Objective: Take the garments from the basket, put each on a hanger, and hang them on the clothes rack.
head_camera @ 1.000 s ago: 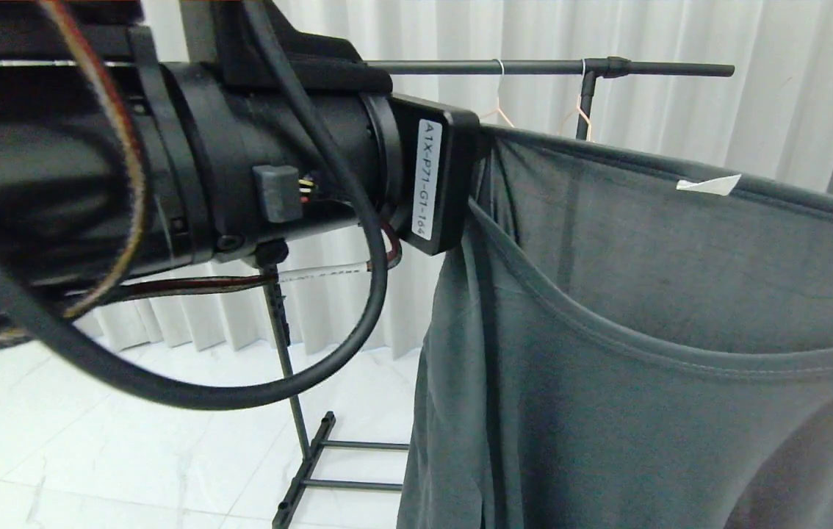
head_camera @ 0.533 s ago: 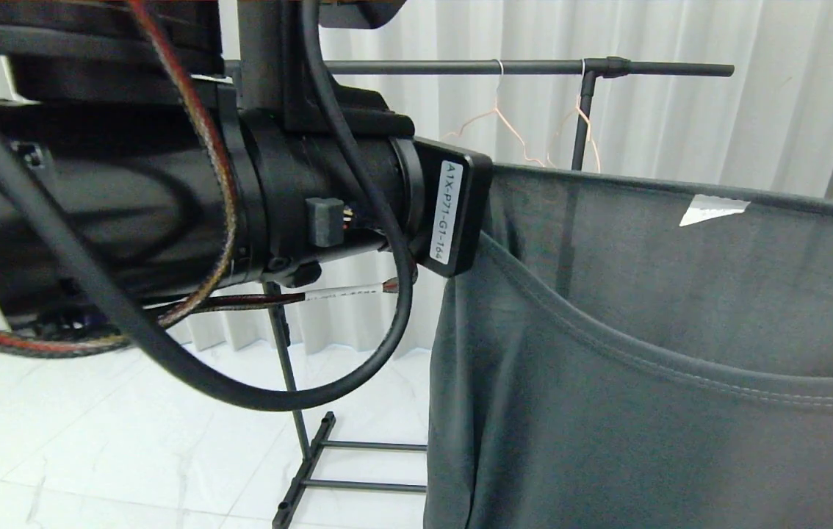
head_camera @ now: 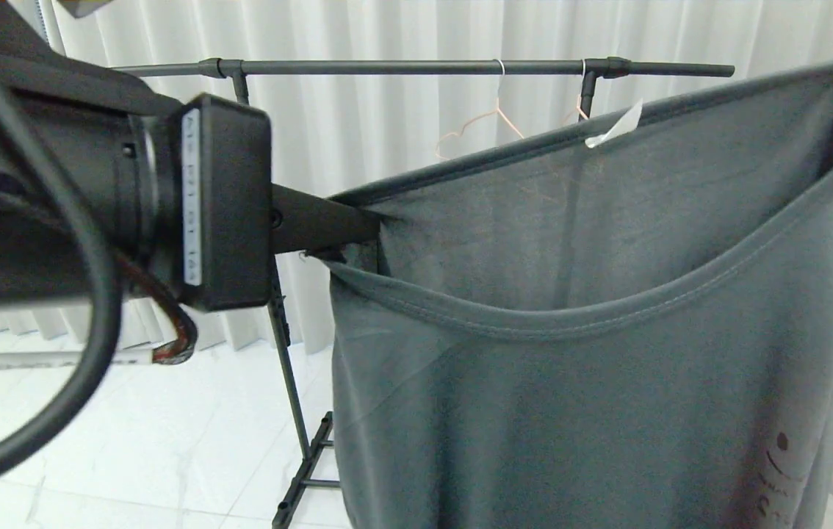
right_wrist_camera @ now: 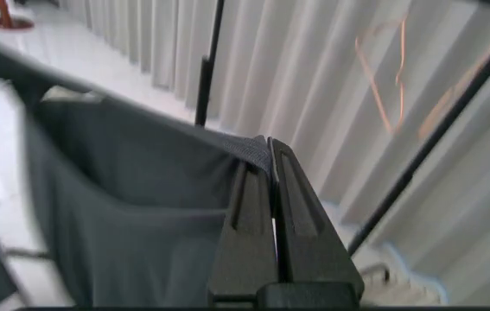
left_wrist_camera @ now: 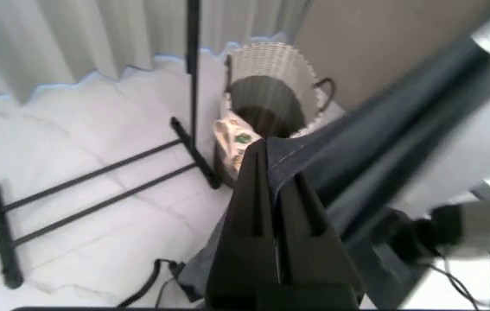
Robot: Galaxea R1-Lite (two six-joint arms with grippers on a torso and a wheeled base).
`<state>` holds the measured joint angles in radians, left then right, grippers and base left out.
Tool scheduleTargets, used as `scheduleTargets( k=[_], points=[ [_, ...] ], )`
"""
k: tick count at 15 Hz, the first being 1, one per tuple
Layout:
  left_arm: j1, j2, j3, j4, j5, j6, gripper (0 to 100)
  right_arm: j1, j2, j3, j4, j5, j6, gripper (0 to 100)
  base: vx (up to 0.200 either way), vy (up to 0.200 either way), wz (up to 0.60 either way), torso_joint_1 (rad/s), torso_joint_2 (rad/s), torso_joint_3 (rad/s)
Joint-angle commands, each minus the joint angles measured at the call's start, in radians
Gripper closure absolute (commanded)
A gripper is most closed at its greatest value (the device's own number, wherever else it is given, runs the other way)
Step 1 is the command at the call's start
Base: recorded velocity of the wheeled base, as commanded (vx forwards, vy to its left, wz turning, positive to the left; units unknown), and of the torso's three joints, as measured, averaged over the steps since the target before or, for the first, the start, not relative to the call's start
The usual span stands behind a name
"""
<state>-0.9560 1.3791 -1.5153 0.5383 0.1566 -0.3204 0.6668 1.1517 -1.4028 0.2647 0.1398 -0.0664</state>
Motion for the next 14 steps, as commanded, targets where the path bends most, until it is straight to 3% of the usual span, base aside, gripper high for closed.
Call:
scheduleTargets(
  k=[1, 6, 10, 13, 14],
  points=[
    [-0.075, -0.083, 0.05, 0.006, -0.002, -0.002, 100, 0.005, 0.112, -0.004, -0.071, 0.003, 0.0, 100, 0.0, 0.0, 0.0, 0.0, 0.0, 0.0],
    [-0.119, -0.124, 0.093, 0.006, 0.001, 0.007, 100, 0.01, 0.131, -0.013, -0.067, -0.005, -0.001, 100, 0.0, 0.0, 0.0, 0.0, 0.0, 0.0],
    [-0.006, -0.063, 0.064, -0.027, -0.006, 0.281, 100, -0.156, 0.052, -0.036, 0.051, 0.0, -0.006, 100, 0.0, 0.0, 0.0, 0.0, 0.0, 0.0],
    [0.046, 0.032, 0.017, -0.192, -0.009, 0.305, 100, -0.177, -0.035, -0.022, 0.205, 0.001, -0.003, 100, 0.0, 0.0, 0.0, 0.0, 0.0, 0.0],
    [0.046, 0.037, 0.037, -0.199, -0.009, 0.297, 100, -0.176, -0.07, 0.024, 0.248, 0.001, -0.003, 100, 0.0, 0.0, 0.0, 0.0, 0.0, 0.0]
  ],
)
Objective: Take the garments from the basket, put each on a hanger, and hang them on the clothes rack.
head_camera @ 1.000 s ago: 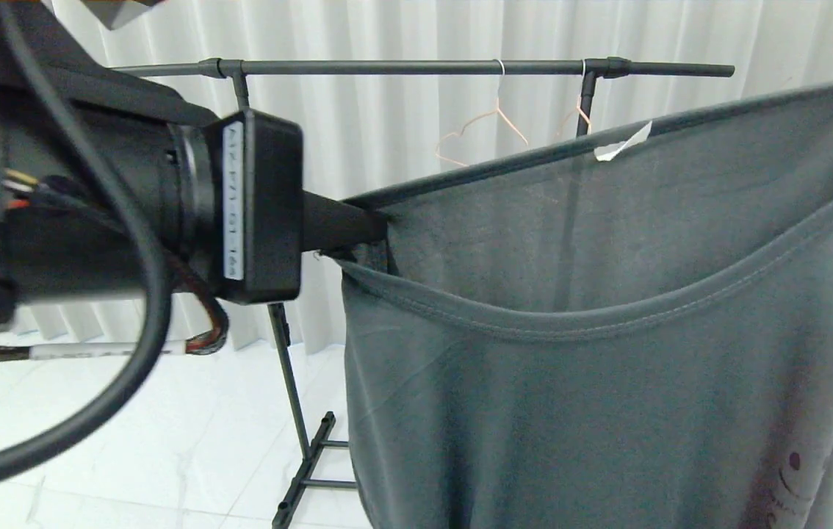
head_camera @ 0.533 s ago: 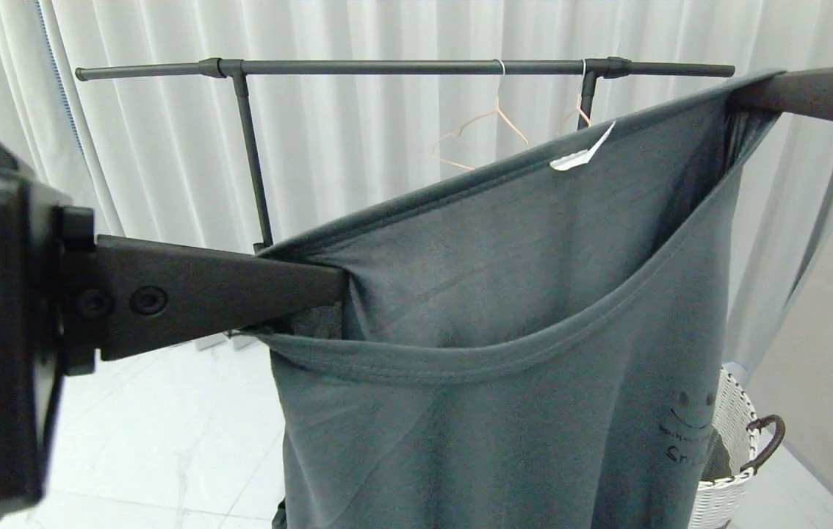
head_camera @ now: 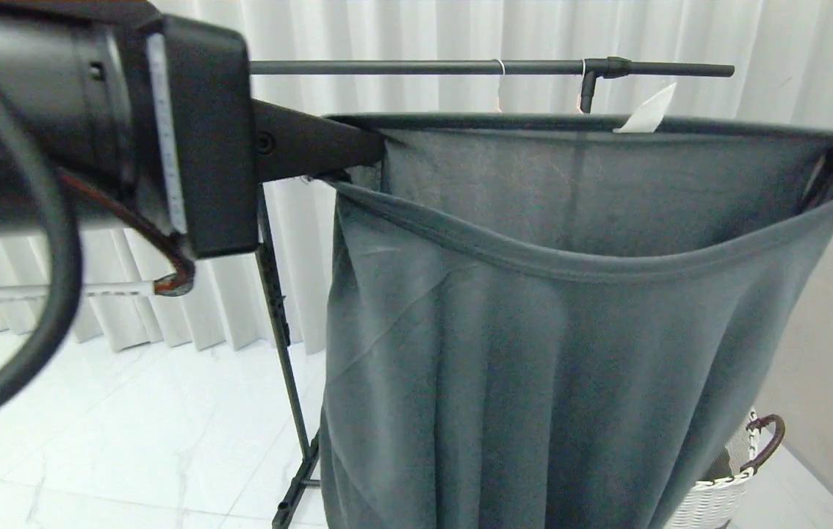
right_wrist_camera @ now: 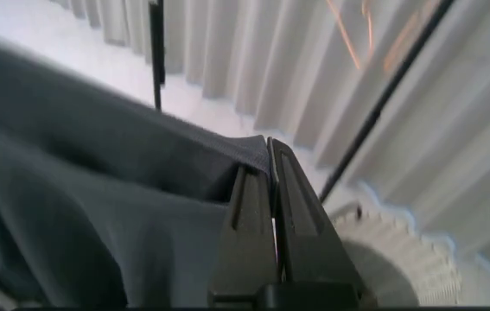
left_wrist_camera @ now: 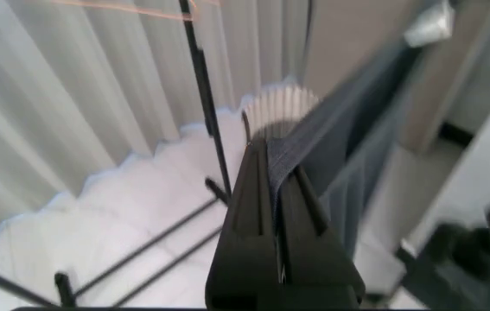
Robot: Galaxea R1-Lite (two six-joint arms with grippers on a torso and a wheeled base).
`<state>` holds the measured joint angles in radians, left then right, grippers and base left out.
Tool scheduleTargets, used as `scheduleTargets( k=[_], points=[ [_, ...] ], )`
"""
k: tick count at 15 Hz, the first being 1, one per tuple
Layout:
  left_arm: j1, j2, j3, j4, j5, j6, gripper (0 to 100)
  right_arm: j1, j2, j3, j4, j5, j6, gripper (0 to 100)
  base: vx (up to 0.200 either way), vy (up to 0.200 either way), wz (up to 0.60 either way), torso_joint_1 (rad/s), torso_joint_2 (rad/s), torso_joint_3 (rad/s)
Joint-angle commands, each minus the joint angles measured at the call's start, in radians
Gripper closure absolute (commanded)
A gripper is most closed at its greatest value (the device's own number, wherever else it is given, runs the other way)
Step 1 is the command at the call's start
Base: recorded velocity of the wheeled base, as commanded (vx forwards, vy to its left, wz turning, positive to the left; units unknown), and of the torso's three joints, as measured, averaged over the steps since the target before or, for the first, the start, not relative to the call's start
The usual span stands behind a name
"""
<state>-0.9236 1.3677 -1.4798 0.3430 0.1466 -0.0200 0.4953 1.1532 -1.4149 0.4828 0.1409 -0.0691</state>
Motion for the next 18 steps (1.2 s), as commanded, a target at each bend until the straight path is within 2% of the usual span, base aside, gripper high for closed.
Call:
scheduleTargets(
  k=[1, 3, 5, 10, 11, 12, 15, 17, 18],
  points=[
    [0.009, 0.042, 0.049, -0.007, 0.001, -0.005, 100, -0.003, -0.101, 0.103, 0.027, -0.003, -0.003, 100, 0.0, 0.0, 0.0, 0.0, 0.0, 0.0],
    [-0.001, 0.031, 0.111, -0.029, 0.001, -0.005, 100, -0.003, -0.125, 0.165, -0.01, -0.006, -0.006, 100, 0.0, 0.0, 0.0, 0.0, 0.0, 0.0],
    [-0.001, 0.037, 0.095, -0.061, 0.001, 0.003, 100, -0.003, -0.124, 0.149, -0.027, -0.006, -0.006, 100, 0.0, 0.0, 0.0, 0.0, 0.0, 0.0],
    [-0.001, 0.037, 0.075, -0.062, 0.001, 0.002, 100, -0.003, -0.122, 0.148, -0.026, -0.003, -0.004, 100, 0.0, 0.0, 0.0, 0.0, 0.0, 0.0],
    [-0.001, 0.037, 0.073, -0.062, 0.001, 0.003, 100, -0.001, -0.122, 0.149, -0.024, -0.003, -0.004, 0, 0.0, 0.0, 0.0, 0.0, 0.0, 0.0],
    [-0.001, 0.037, 0.073, -0.062, 0.001, 0.002, 100, 0.002, -0.124, 0.154, -0.02, -0.001, -0.009, 0, 0.0, 0.0, 0.0, 0.0, 0.0, 0.0],
    [-0.001, 0.047, 0.078, -0.091, 0.004, 0.005, 100, 0.115, -0.162, 0.218, -0.006, -0.003, -0.063, 0, 0.0, 0.0, 0.0, 0.0, 0.0, 0.0],
    [0.0, 0.041, 0.085, -0.091, 0.007, 0.02, 100, 0.112, -0.164, 0.232, -0.006, -0.017, -0.063, 0, 0.0, 0.0, 0.0, 0.0, 0.0, 0.0],
    [0.014, 0.028, 0.101, -0.091, 0.025, 0.057, 100, 0.078, -0.156, 0.235, 0.0, -0.09, -0.063, 0, 0.0, 0.0, 0.0, 0.0, 0.0, 0.0]
  ],
)
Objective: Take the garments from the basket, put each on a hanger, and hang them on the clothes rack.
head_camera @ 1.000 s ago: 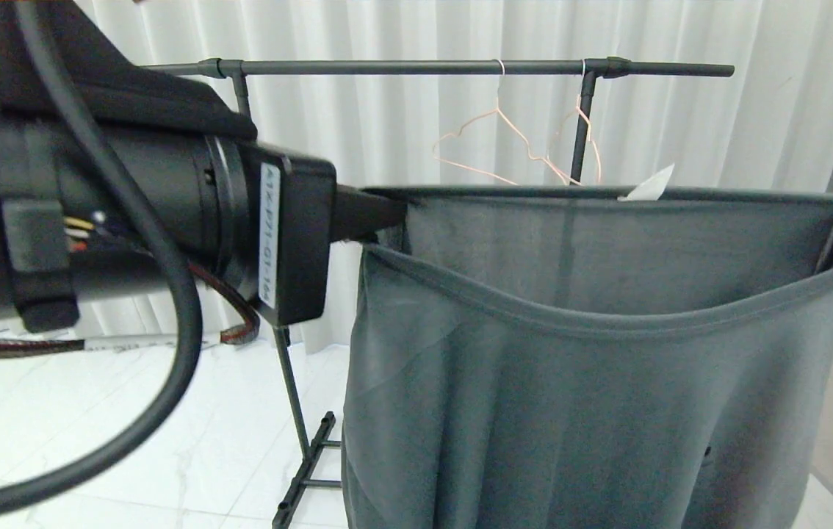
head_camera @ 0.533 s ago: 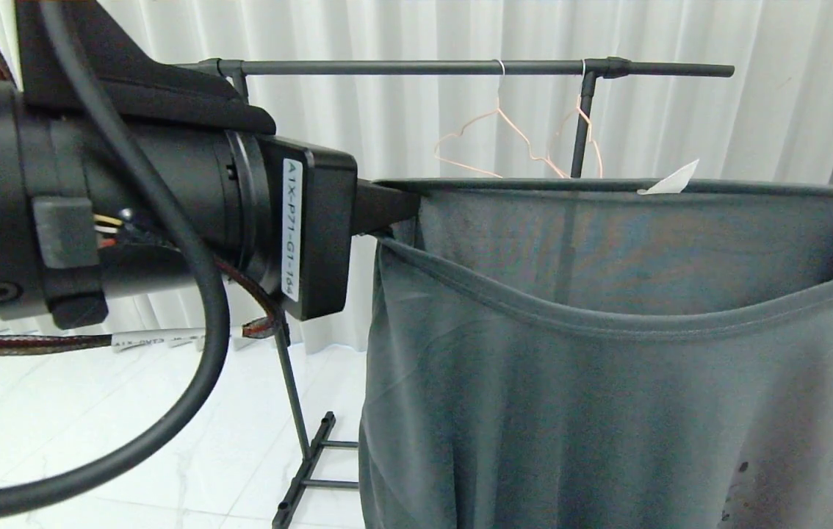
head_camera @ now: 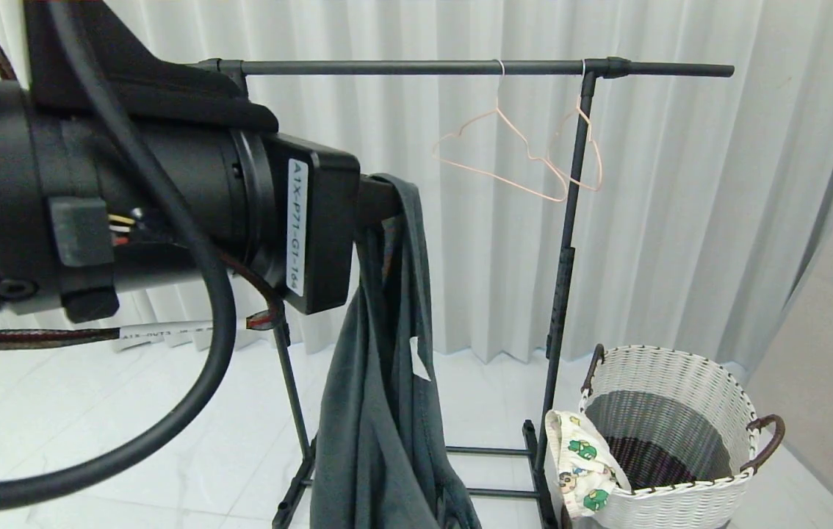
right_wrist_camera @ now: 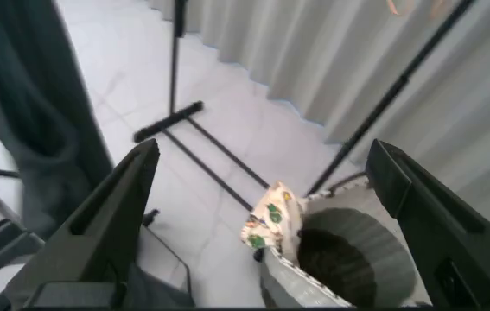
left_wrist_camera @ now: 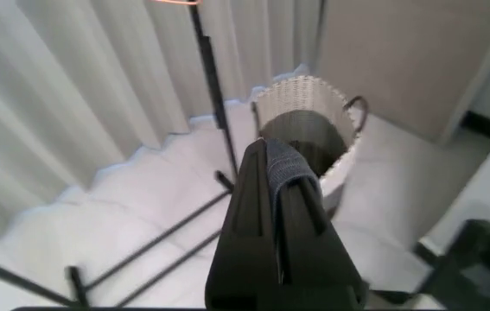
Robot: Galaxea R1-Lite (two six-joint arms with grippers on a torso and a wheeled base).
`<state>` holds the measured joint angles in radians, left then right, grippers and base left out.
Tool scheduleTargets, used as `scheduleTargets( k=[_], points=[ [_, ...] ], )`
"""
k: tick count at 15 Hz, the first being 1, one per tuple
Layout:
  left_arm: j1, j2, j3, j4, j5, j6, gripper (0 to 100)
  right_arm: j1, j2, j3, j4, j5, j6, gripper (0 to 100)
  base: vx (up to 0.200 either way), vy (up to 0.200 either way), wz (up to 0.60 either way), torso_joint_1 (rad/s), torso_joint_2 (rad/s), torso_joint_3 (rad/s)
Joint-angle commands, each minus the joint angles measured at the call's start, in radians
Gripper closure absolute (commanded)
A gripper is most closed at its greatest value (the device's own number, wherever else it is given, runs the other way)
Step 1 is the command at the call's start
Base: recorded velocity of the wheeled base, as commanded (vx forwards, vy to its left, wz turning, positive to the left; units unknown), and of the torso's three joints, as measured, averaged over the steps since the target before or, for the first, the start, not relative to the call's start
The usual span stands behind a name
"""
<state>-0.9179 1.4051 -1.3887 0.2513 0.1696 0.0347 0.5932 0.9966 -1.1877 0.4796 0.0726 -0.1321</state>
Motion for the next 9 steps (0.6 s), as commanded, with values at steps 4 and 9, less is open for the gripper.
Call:
scheduleTargets(
  k=[4, 9],
  points=[
    [0.148, -0.044, 0.083, 0.0, 0.099, 0.12, 100, -0.153, 0.022, 0.005, 0.122, -0.224, -0.006, 0, 0.0, 0.0, 0.0, 0.0, 0.0, 0.0],
    [0.335, -0.078, 0.114, 0.002, 0.102, 0.175, 100, -0.377, -0.018, 0.065, 0.079, -0.241, -0.29, 0, 0.0, 0.0, 0.0, 0.0, 0.0, 0.0]
  ],
)
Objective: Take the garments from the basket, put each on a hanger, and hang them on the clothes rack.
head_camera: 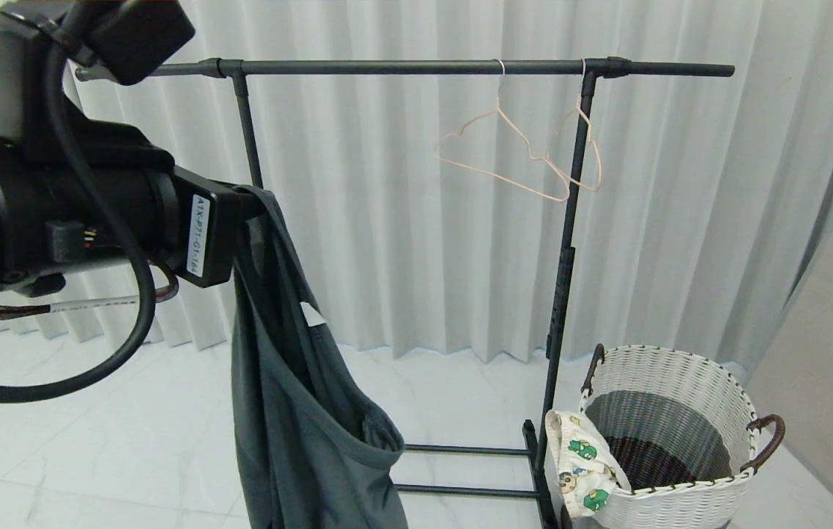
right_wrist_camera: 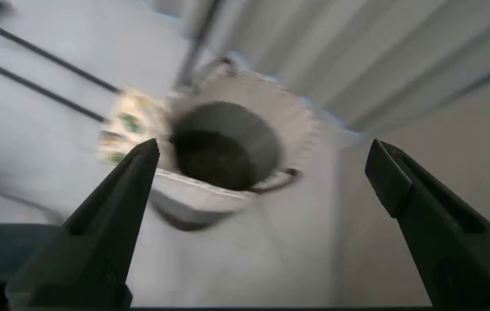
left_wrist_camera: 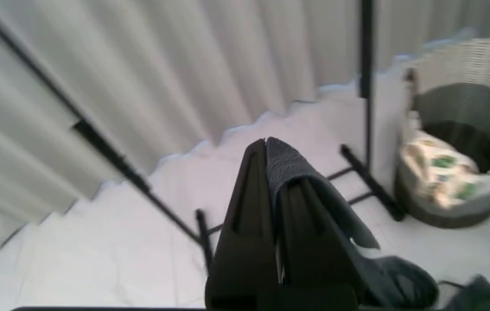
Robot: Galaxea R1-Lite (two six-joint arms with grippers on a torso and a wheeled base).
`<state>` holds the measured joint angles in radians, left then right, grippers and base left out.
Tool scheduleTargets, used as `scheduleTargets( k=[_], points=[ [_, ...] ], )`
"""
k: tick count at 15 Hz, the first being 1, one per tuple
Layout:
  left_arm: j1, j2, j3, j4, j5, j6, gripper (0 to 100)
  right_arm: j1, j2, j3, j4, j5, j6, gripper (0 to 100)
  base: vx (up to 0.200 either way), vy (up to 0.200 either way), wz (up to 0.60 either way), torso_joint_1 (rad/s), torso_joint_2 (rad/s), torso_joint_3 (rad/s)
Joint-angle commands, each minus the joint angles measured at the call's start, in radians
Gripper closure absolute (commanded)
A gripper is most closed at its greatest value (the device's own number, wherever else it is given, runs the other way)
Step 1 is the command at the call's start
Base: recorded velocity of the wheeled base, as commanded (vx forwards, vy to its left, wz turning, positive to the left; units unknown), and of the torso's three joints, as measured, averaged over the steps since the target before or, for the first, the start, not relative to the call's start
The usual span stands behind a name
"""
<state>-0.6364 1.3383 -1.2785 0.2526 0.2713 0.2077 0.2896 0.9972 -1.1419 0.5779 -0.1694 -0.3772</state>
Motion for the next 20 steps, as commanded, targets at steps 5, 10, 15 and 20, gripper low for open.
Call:
scheduleTargets(
  k=[5, 10, 15, 20],
  points=[
    [0.104, -0.019, 0.015, -0.003, -0.004, -0.042, 100, -0.112, -0.023, 0.099, -0.104, -0.004, -0.058, 0, 0.0, 0.0, 0.0, 0.0, 0.0, 0.0],
    [0.104, -0.036, 0.031, -0.004, -0.001, -0.03, 100, -0.133, -0.045, 0.183, -0.236, 0.008, -0.052, 0, 0.0, 0.0, 0.0, 0.0, 0.0, 0.0],
    [0.103, -0.045, 0.038, -0.004, -0.001, -0.03, 100, -0.133, -0.035, 0.183, -0.236, 0.014, -0.015, 0, 0.0, 0.0, 0.0, 0.124, -0.13, -0.117],
    [0.101, -0.047, 0.044, -0.004, -0.001, -0.03, 100, -0.133, -0.035, 0.188, -0.236, 0.014, 0.035, 0, 0.0, 0.0, 0.0, 0.195, -0.57, -0.243]
  ],
)
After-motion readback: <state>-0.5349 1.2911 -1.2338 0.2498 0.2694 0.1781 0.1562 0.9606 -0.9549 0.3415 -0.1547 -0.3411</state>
